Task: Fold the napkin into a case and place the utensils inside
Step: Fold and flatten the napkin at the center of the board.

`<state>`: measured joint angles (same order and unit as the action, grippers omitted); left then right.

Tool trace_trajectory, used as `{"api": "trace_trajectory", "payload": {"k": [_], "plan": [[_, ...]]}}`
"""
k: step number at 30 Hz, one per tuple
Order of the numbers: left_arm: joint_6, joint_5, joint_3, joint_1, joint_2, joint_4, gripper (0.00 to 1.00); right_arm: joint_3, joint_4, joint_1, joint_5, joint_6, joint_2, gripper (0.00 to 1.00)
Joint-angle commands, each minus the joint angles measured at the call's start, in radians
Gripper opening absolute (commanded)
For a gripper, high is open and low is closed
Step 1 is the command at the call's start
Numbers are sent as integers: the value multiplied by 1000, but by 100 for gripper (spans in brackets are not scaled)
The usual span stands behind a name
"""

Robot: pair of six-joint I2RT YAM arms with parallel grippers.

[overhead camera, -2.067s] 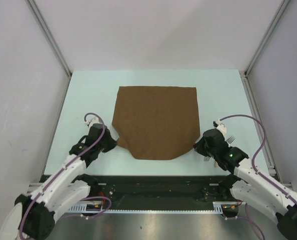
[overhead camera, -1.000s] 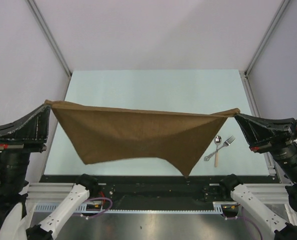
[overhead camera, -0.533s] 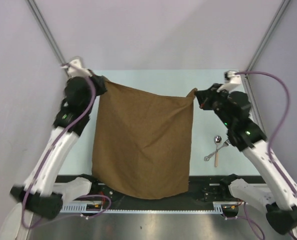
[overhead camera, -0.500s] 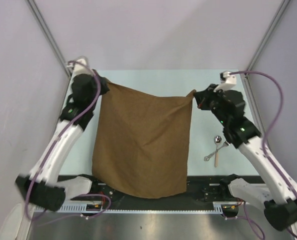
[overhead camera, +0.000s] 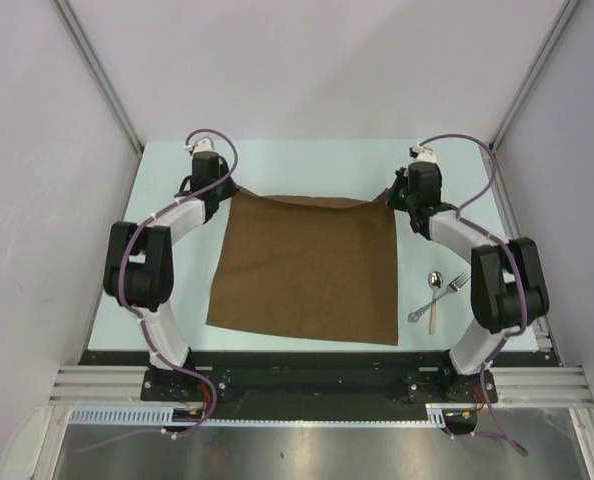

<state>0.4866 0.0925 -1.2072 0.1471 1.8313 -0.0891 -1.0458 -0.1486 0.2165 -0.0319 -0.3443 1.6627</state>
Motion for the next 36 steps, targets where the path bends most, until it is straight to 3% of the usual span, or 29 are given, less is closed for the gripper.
{"api": "trace_trajectory", "payload": {"k": [1,9,15,22,29,36], "plan": [[20,-85,-136,-9,32,-66,0,-166,3,-2,21,53,78,0],[131,-106,-8,-12,-165,202,0,-94,303,1,21,-61,-119,0],[173,-175,227,-15,-369,267,0,85,483,12,23,-156,-348,0],[175,-350,492,-15,-533,268,0,309,599,29,180,-238,-581,0],[144,-260,607,-21,-749,400,0,461,659,89,237,-308,-684,0],[99,-209,592,-26,-826,512,0,477,716,112,178,-323,-733,0]]}}
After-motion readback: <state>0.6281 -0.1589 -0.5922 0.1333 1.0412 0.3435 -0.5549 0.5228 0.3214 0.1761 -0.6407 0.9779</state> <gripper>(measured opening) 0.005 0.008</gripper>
